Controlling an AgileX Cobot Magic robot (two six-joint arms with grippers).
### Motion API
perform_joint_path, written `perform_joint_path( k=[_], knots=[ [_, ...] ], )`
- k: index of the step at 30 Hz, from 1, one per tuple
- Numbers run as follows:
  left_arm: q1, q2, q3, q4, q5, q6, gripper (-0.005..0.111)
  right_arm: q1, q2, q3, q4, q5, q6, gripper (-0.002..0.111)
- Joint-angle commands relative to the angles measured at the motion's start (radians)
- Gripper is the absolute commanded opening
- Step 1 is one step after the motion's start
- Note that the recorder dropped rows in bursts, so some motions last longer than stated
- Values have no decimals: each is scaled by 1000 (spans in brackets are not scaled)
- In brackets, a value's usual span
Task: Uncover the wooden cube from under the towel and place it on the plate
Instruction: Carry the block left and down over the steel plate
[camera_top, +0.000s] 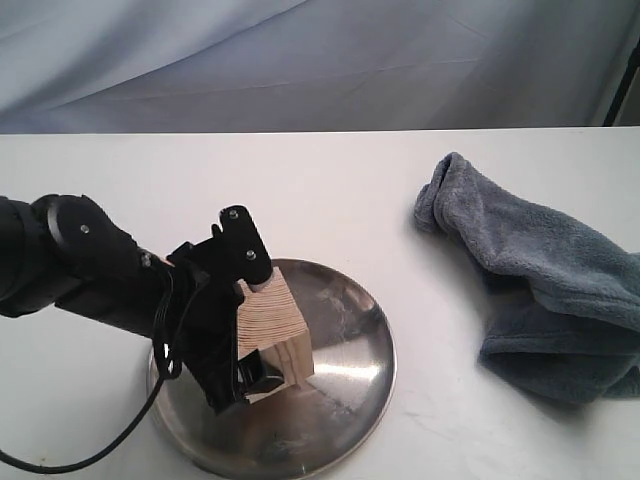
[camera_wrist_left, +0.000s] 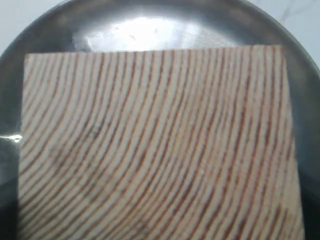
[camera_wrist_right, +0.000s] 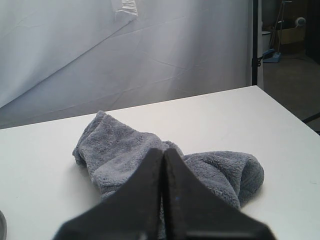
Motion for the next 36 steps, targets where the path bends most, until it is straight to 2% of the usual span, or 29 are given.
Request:
perform_joint_path(
  k=[1,8,24,26,27,28,29,30,31,33,36],
  knots=[
    [2,53,5,-38,-39,39,3,1,-3,4,2,-1,-8,0],
    [2,114,5,-104,-48,57,3,1,-3,4,2,-1,-8,0],
    [2,114,5,-115,-111,53,5,1,-3,4,2,-1,-8,0],
    [2,114,5,-117,-93,53,18,1,-3,4,2,-1,-8,0],
    [2,114,5,-117,-91,53,34,1,-3,4,2,-1,-8,0],
    [2,114,5,-117,-91,53,43,1,-3,4,2,-1,-8,0],
    [2,114,5,-117,-91,53,65,1,-3,4,2,-1,-8,0],
    [2,114,5,-117,-91,53,74,1,-3,4,2,-1,-8,0],
    [2,114,5,-117,-93,53,93,1,-3,4,2,-1,-8,0],
    [2,112,5,-117,-93,53,105,1,-3,4,2,-1,-8,0],
    [2,83,5,-117,-99,53,105,1,-3,4,2,-1,-8,0]
  ],
)
